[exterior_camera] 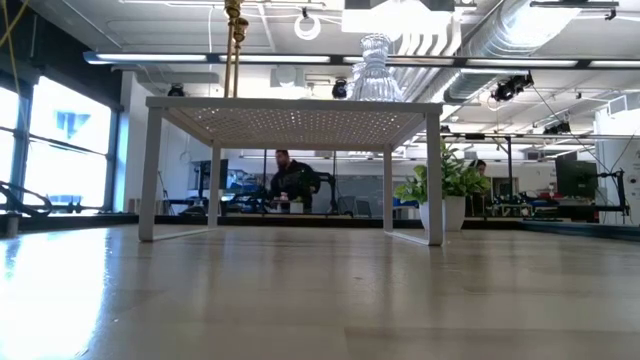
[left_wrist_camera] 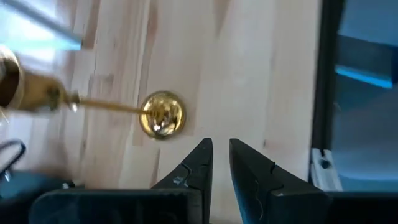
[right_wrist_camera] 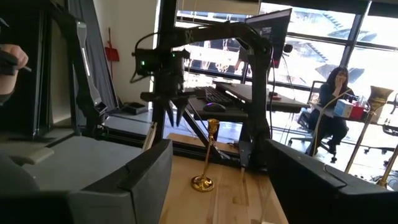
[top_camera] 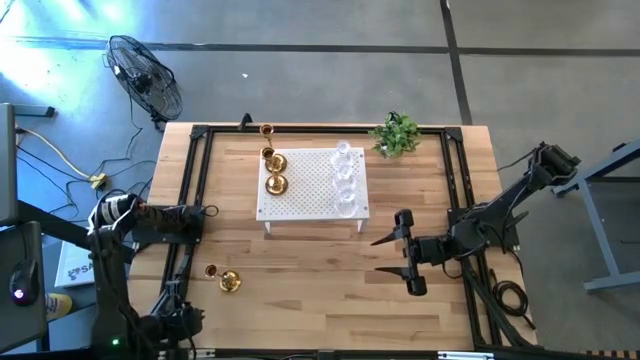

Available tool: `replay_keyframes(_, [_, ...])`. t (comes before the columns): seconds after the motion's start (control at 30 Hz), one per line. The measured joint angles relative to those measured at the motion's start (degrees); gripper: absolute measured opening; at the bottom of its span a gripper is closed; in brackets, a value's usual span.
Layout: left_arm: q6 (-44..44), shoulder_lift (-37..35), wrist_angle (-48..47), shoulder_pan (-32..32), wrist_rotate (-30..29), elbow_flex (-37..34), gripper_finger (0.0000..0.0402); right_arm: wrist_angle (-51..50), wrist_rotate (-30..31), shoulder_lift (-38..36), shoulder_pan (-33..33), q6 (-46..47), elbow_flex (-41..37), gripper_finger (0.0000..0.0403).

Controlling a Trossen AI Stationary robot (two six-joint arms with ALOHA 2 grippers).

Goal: Pick & Place candle stick holders
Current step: Put the gold candle holder on the shelf aligned with the other gold candle holders

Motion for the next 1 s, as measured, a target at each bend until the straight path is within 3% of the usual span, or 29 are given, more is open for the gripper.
replay_keyframes(0.33, [26.7,-0.4,-6.9,6.7,-4.7,14.7,0.005,0.0,0.0,0.0,0.0,0.0,0.0,0.0244])
replay_keyframes(0.4, [34.3,-1.8,-6.7,7.6,-5.0,15.6,0.005,-0.1,0.0,0.0,0.0,0.0,0.0,0.0245])
replay_keyframes(0.6, [44.7,-8.7,-7.0,11.2,-6.4,15.8,0.005,-0.8,0.0,0.0,0.0,0.2,0.0,0.0243])
replay_keyframes(0.8, [49.1,-19.0,-7.0,12.7,-6.8,15.7,0.005,-2.5,0.0,0.0,0.0,1.1,0.0,0.0244])
replay_keyframes(1.0, [43.6,-32.8,-6.9,12.7,-15.4,7.8,0.005,-3.1,0.0,0.0,0.0,1.1,0.0,0.0241])
